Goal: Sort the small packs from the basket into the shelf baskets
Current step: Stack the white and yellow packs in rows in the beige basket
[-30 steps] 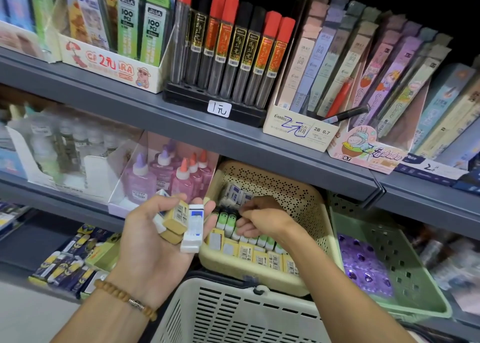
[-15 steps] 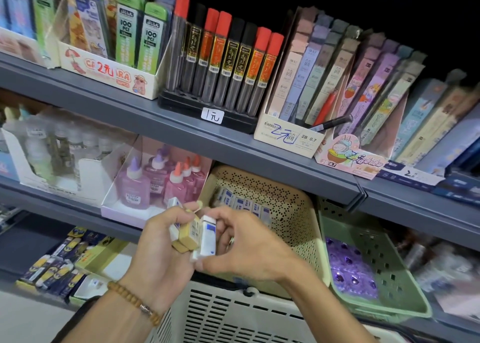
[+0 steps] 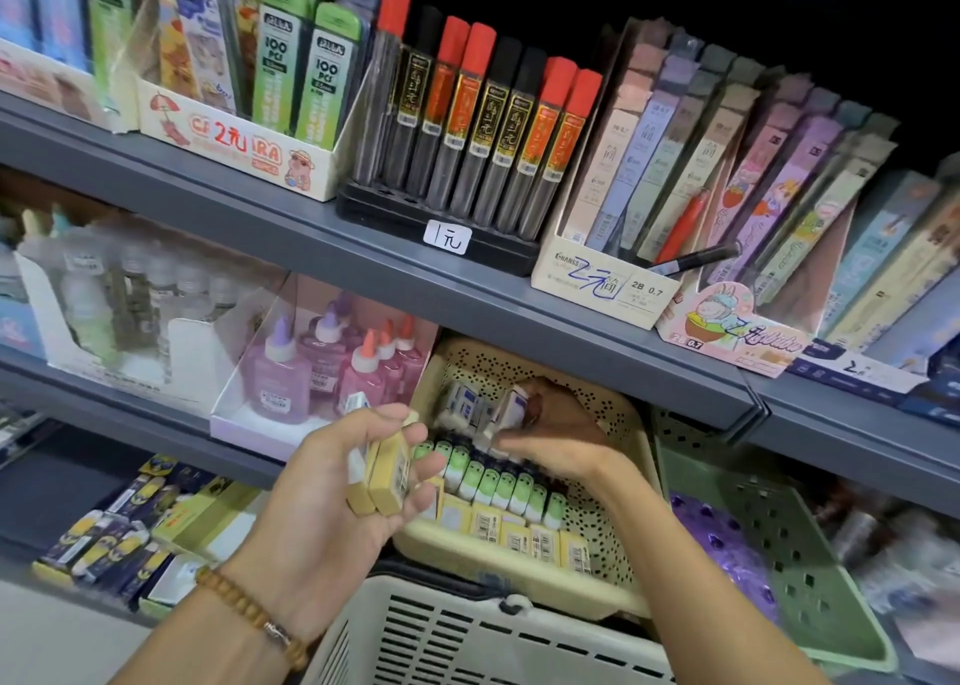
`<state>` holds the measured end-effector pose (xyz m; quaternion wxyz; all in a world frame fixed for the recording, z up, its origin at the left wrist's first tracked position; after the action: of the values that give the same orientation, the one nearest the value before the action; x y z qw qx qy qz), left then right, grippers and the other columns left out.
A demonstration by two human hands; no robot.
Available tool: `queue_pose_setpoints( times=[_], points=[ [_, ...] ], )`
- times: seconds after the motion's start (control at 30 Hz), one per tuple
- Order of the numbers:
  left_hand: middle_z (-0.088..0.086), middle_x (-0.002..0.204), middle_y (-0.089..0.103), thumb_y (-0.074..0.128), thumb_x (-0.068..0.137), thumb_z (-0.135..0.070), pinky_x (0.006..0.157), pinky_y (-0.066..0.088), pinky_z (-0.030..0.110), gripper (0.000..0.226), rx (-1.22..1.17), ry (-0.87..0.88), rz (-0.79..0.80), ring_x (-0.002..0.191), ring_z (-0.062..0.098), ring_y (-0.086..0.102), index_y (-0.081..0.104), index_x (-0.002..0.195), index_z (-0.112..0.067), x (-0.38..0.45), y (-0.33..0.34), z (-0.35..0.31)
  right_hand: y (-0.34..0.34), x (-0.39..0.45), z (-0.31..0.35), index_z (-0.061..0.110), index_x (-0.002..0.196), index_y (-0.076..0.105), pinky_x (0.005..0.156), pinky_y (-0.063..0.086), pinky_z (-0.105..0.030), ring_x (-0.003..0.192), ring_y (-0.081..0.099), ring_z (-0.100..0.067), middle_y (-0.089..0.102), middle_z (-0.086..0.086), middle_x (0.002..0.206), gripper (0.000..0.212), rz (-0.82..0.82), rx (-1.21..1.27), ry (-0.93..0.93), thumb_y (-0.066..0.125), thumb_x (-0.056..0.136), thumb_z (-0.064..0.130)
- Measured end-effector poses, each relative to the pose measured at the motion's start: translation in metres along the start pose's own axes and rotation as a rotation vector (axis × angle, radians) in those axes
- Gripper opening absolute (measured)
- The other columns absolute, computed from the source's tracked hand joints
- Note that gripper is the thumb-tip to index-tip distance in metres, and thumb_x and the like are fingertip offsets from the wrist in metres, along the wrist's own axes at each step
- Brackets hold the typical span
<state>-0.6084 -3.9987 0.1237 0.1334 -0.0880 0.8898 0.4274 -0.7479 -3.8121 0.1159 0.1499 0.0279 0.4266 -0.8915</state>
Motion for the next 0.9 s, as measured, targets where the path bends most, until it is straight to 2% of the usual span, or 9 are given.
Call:
queue_pose_setpoints(
  times=[0.07, 0.17, 0.33, 0.43, 0.5, 0.6, 0.7, 0.8, 0.9],
  points=[
    [0.010, 0.089, 0.067, 0.064, 0.075, -0.013, 0.051, 0.052, 0.029, 0.032, 0.025, -0.005, -0.001, 0.078, 0.028, 0.068, 0.064, 0.106, -0.008, 0.000, -0.002, -0.001, 0.006, 0.018, 0.001, 0.024, 0.112, 0.049, 0.055, 0.044, -0.014, 0.084, 0.061, -0.010, 0.065, 0.007, 0.097, 0.052, 0.054, -0.058, 0.016, 0.078, 0.068, 0.018],
    [0.010, 0.085, 0.066, 0.063, 0.080, -0.014, 0.051, 0.051, 0.029, 0.029, 0.027, -0.016, 0.006, 0.077, 0.028, 0.065, 0.065, 0.108, -0.008, 0.002, -0.004, -0.003, 0.018, 0.036, 0.000, 0.023, 0.139, 0.041, 0.069, 0.046, -0.021, 0.091, 0.059, -0.016, 0.062, 0.001, 0.109, 0.078, 0.107, -0.052, 0.028, 0.077, 0.070, 0.013],
    [0.008, 0.086, 0.065, 0.069, 0.069, -0.026, 0.048, 0.050, 0.028, 0.042, 0.046, -0.028, 0.019, 0.068, 0.023, 0.065, 0.065, 0.107, -0.009, 0.002, -0.003, -0.003, 0.007, 0.035, -0.012, 0.031, 0.137, 0.044, 0.065, 0.040, -0.019, 0.083, 0.058, -0.005, 0.063, 0.012, 0.100, 0.075, 0.049, -0.054, 0.038, 0.081, 0.072, 0.037],
    [0.007, 0.084, 0.063, 0.056, 0.086, -0.041, 0.043, 0.046, 0.027, 0.039, 0.016, -0.067, 0.003, 0.064, 0.021, 0.060, 0.065, 0.106, -0.009, 0.004, -0.003, -0.002, 0.003, 0.032, -0.021, 0.024, 0.139, 0.046, 0.089, 0.047, -0.024, 0.104, 0.062, -0.016, 0.064, 0.005, 0.118, 0.081, 0.083, -0.141, 0.053, 0.084, 0.069, 0.040],
    [0.008, 0.084, 0.062, 0.048, 0.094, -0.045, 0.042, 0.046, 0.027, 0.046, -0.015, -0.087, -0.007, 0.063, 0.021, 0.058, 0.064, 0.110, -0.005, 0.006, -0.004, 0.000, 0.010, 0.030, -0.023, 0.018, 0.140, 0.048, 0.079, 0.049, -0.016, 0.097, 0.066, -0.014, 0.067, 0.004, 0.106, 0.079, 0.103, -0.080, 0.036, 0.084, 0.072, 0.030],
    [0.013, 0.090, 0.064, 0.046, 0.095, -0.043, 0.048, 0.052, 0.030, 0.051, -0.049, -0.094, -0.004, 0.068, 0.025, 0.063, 0.064, 0.116, 0.000, 0.007, -0.004, 0.002, 0.013, 0.027, -0.018, 0.015, 0.146, 0.039, 0.070, 0.048, -0.022, 0.083, 0.065, -0.016, 0.063, 0.001, 0.085, 0.083, 0.072, -0.009, 0.039, 0.082, 0.076, 0.024],
    [0.020, 0.103, 0.065, 0.048, 0.096, -0.035, 0.068, 0.057, 0.039, 0.047, -0.064, -0.093, -0.006, 0.087, 0.033, 0.071, 0.063, 0.116, 0.005, 0.007, -0.003, 0.002, 0.008, 0.010, -0.006, 0.020, 0.141, 0.047, 0.068, 0.045, -0.019, 0.078, 0.063, -0.007, 0.063, 0.002, 0.081, 0.066, -0.023, -0.017, 0.032, 0.075, 0.083, 0.034],
    [0.028, 0.117, 0.063, 0.050, 0.096, -0.025, 0.082, 0.053, 0.046, 0.035, -0.099, -0.078, -0.047, 0.094, 0.040, 0.070, 0.063, 0.109, 0.005, 0.006, 0.000, 0.002, 0.010, -0.024, 0.017, 0.030, 0.107, 0.069, 0.065, 0.046, -0.013, 0.071, 0.063, -0.003, 0.069, 0.013, 0.079, 0.031, -0.128, 0.145, -0.159, 0.073, 0.081, 0.046],
    [0.030, 0.118, 0.062, 0.049, 0.097, -0.019, 0.095, 0.049, 0.047, 0.025, -0.125, -0.064, -0.038, 0.108, 0.041, 0.064, 0.060, 0.107, 0.001, 0.006, 0.003, 0.003, 0.019, -0.060, 0.042, 0.032, 0.091, 0.073, 0.062, 0.044, -0.015, 0.067, 0.053, -0.002, 0.068, 0.017, 0.076, 0.018, -0.011, 0.275, -0.383, 0.073, 0.077, 0.044]
  ],
)
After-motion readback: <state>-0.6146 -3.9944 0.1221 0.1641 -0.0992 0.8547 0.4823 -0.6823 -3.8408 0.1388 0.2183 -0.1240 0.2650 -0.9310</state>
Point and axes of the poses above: each hand's wrist, its own x-axis towards the middle knuckle, its own y-axis out of the palm, z = x × y, the point moved 1 cm from there along x, towards the middle knuckle
